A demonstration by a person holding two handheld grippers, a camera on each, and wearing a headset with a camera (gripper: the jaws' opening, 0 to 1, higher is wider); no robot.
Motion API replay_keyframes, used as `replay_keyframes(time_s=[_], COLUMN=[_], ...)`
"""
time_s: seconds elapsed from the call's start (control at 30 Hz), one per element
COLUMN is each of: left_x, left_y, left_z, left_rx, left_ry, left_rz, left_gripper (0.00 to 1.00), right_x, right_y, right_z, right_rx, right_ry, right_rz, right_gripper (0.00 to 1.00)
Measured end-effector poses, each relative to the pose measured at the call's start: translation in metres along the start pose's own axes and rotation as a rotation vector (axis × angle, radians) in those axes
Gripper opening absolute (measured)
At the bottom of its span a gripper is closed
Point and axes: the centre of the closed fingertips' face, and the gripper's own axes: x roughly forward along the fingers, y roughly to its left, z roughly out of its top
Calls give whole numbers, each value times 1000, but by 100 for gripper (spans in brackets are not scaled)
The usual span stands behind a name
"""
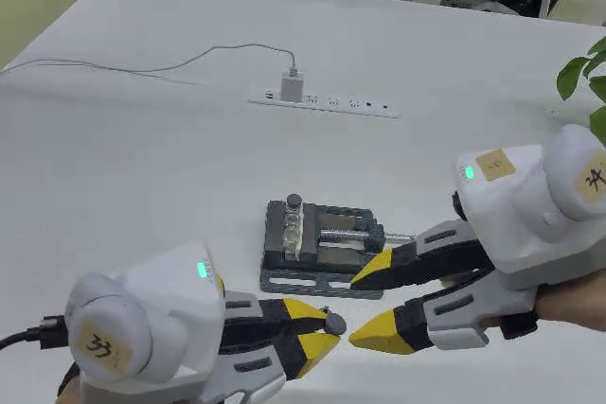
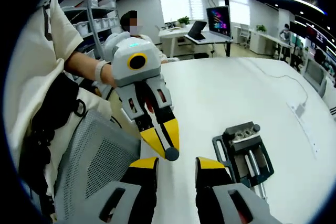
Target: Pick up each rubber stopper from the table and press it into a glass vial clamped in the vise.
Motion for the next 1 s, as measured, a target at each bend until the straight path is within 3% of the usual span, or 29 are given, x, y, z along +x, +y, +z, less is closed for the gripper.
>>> replay_keyframes(time_s=[0.13,0.47,1.0], left_x=[2,6,8], left_y=[-2,-10,-12], left_z=[-1,-6,-5], left_rx=[13,61,68], left_ry=[11,42,48], left_rz=[-12,-37,-50], left_gripper=[3,3,3], right_x=[5,10,11], right_y=[6,13,18], right_z=[-1,-6,-9], right_rx=[-73,-160,-211], right_ry=[46,115,172], right_rz=[17,53,82], right_gripper=[20,12,9])
